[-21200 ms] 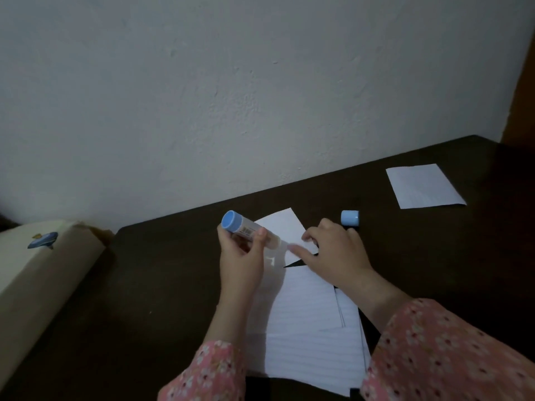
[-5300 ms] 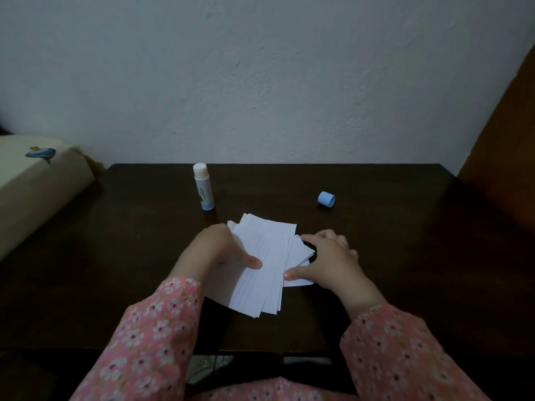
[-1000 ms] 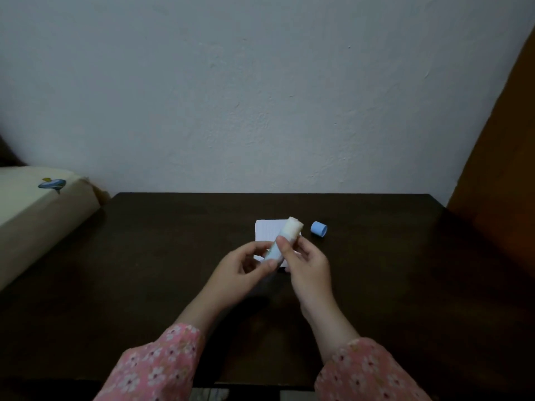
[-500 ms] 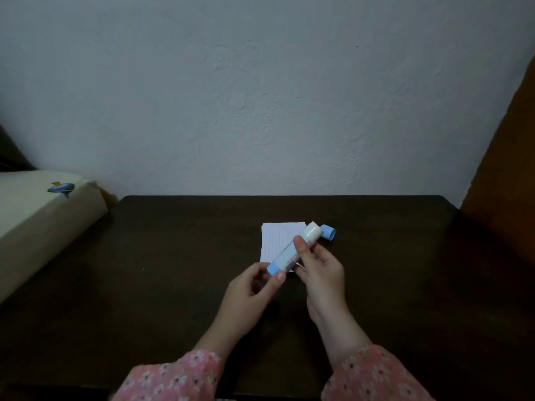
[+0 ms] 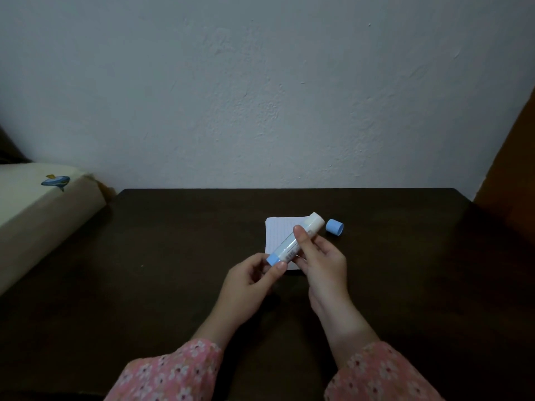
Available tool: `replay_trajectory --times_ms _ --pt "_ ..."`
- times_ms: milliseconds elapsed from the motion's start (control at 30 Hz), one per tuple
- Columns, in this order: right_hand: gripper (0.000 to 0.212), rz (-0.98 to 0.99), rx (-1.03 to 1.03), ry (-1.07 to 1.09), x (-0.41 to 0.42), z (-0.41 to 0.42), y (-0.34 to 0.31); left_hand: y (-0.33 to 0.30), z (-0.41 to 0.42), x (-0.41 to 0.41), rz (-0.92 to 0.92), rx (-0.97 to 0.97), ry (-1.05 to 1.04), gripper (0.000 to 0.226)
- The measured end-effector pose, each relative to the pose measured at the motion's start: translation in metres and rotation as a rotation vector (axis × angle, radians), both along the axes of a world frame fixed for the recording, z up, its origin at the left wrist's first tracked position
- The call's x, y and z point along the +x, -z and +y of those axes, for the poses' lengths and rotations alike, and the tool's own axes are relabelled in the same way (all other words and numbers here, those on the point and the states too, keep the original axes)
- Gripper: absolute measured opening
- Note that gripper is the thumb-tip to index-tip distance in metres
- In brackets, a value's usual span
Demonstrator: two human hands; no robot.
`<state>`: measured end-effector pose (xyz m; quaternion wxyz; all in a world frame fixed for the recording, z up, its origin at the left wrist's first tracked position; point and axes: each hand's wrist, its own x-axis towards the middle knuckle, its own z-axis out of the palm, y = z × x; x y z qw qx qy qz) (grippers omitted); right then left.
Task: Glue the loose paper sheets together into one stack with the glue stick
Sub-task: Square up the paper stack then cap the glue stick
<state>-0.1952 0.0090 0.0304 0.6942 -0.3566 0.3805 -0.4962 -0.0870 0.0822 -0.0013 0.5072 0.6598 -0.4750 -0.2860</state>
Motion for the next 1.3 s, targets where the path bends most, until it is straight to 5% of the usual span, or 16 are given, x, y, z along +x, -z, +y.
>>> replay_trajectory --times_ms 333,633,900,1067,1300 --pt "0.010 -0.029 0.045 -0.003 0.001 -0.002 0.004 -0.004 -0.008 -0.002 0.170 0.122 0.075 0.057" --pt "0.006 -0.086 0.052 0.001 -0.004 -0.003 0.004 0.003 -0.011 0.004 0.054 -0.032 0.027 0.039" --pt "0.013 -0.123 0.024 -0.038 0.000 -0.004 0.005 -0.009 -0.015 -0.005 0.254 0.066 0.035 0.060" --pt "0.008 -0.132 0.032 -0.016 -0.002 -0.007 0.005 -0.004 -0.017 -0.002 0.303 -0.043 0.049 0.039" --pt "0.005 -0.132 0.030 -0.031 -0.005 -0.008 0.005 -0.005 -0.016 0.002 0.315 -0.022 0.076 0.039"
